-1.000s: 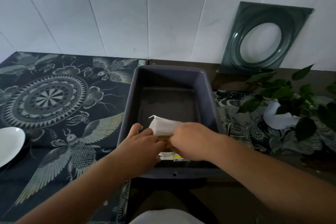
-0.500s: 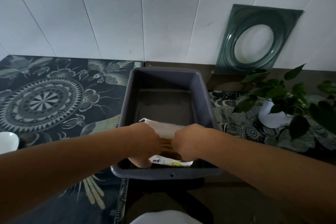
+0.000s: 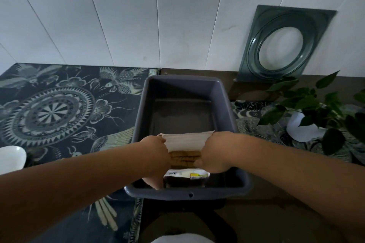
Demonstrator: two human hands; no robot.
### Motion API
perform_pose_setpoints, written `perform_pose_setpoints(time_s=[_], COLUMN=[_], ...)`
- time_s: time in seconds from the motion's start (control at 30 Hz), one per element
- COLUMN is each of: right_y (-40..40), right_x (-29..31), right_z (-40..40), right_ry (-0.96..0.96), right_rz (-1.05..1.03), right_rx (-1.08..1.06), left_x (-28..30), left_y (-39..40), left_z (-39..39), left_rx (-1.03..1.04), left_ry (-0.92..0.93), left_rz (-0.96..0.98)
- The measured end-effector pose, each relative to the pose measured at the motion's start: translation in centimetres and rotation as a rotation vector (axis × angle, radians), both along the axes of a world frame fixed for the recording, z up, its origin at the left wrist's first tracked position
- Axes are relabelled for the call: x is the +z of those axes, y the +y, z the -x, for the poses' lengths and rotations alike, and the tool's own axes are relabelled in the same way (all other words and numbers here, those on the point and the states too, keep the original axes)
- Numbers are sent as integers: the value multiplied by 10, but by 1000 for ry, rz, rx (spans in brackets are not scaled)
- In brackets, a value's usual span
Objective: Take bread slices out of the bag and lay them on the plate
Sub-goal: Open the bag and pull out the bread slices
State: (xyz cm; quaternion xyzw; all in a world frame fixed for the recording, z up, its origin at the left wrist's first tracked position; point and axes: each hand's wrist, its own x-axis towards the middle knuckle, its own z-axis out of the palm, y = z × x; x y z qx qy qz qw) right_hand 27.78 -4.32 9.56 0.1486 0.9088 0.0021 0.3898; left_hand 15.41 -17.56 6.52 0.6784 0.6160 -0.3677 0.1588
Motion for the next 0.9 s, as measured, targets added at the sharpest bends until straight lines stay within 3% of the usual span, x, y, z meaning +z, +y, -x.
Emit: perform_pose_setpoints(time_s=[0.13,0.27,0.4,0.53,0.6,0.8,0.9], right_y=[3,0,8,14,15,16,9], right_x=[11,9,2,-3,-4,-1,-7], right_z=[5,8,13,17,18,28,45], right_ry=[37,-68,-53,-203,-211,64,51], right_rz=[-53,18,18,8,33,108,33], right_rx=[32,22,44,173,191,193,208], left_x=[4,6,9,9,9,1,-13], left_y=[3,11,16,17,17,3,-16], left_z=[5,3,2,-2,1,17,18], left_rx=[-8,88,76,90,69,-52,-2], left_ry=[-20,-37,-19,-36,-85,-237,-243], left_rz=[-84,-1,-3,-24,-109,-439,-597])
